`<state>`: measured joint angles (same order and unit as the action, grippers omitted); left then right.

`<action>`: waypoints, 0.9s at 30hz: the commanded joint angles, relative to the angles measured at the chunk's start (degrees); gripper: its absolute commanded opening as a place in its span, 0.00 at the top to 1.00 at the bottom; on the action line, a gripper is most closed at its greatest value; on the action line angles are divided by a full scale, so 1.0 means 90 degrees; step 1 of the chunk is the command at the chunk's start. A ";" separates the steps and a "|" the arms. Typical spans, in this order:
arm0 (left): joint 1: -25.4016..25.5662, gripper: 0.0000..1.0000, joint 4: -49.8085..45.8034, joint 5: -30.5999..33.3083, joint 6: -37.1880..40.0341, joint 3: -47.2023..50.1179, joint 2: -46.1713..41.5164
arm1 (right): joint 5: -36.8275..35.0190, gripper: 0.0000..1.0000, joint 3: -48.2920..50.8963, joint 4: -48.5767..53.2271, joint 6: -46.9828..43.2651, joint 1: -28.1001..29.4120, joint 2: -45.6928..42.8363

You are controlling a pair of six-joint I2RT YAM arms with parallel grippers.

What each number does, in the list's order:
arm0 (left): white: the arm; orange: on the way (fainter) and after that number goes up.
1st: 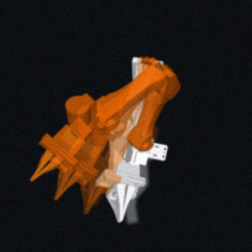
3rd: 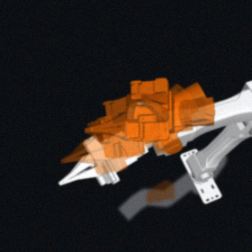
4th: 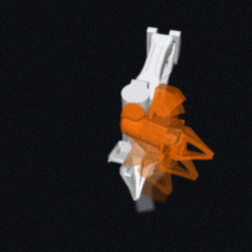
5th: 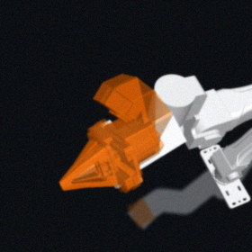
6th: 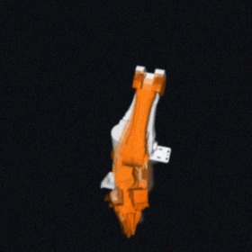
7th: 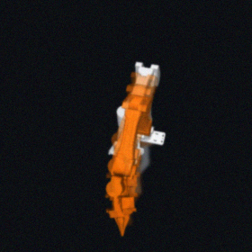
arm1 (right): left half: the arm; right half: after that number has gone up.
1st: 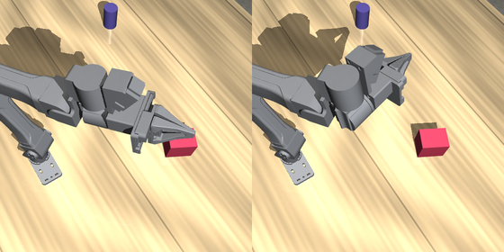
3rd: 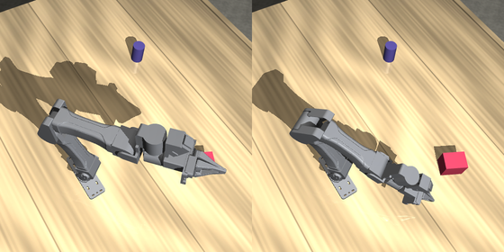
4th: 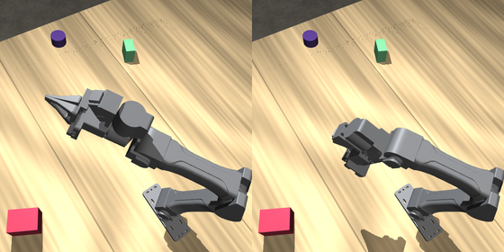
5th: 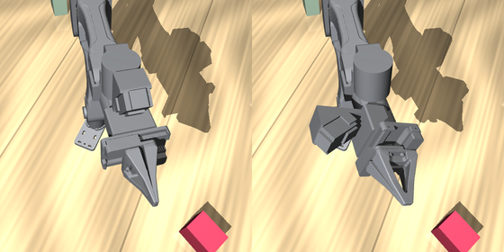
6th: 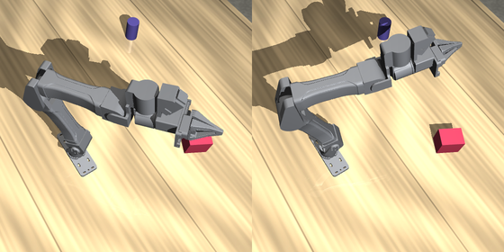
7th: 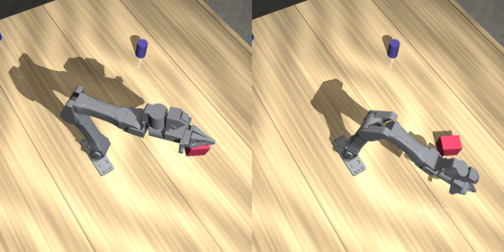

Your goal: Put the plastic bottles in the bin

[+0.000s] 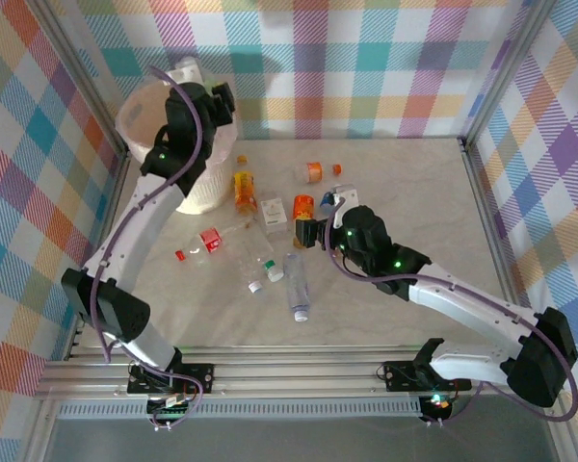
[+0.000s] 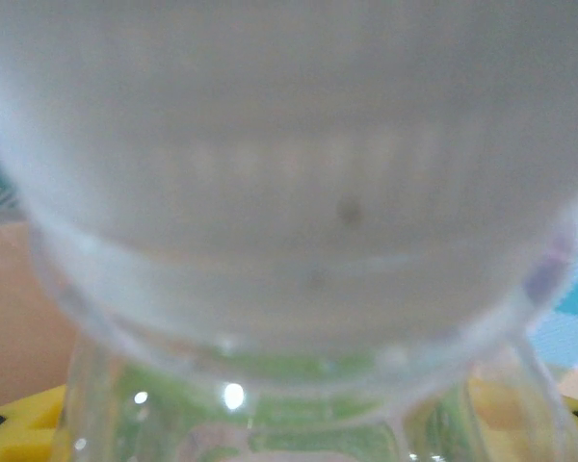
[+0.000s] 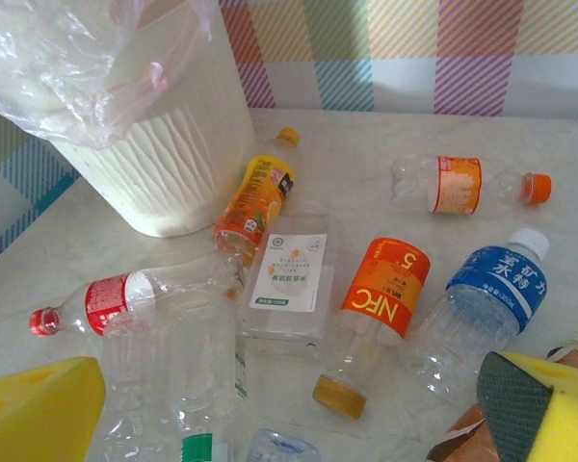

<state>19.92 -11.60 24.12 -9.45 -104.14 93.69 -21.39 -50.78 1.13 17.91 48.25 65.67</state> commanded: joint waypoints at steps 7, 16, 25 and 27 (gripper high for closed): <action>-0.1220 0.42 -0.0421 -0.0673 -0.1206 -0.1663 0.1336 | -0.0012 0.00 0.0223 -0.0294 -0.0198 0.0020 -0.0533; -0.1753 0.42 -0.0816 -0.1168 -0.2642 -0.2355 0.2420 | 0.0073 0.00 0.0257 -0.0389 -0.0499 0.0025 -0.0637; -0.1999 0.39 -0.0750 -0.1311 -0.3775 -0.2354 0.2920 | -0.0583 0.00 -0.0082 0.0092 0.0096 0.0020 -0.0524; -0.2064 0.39 -0.0730 -0.1480 -0.4066 -0.2355 0.3038 | -0.0748 0.00 -0.0246 0.0391 0.0240 0.0020 -0.0439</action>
<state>2.94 -19.40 12.97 -40.47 -123.48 119.72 -24.99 -49.98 2.35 17.41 48.25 61.17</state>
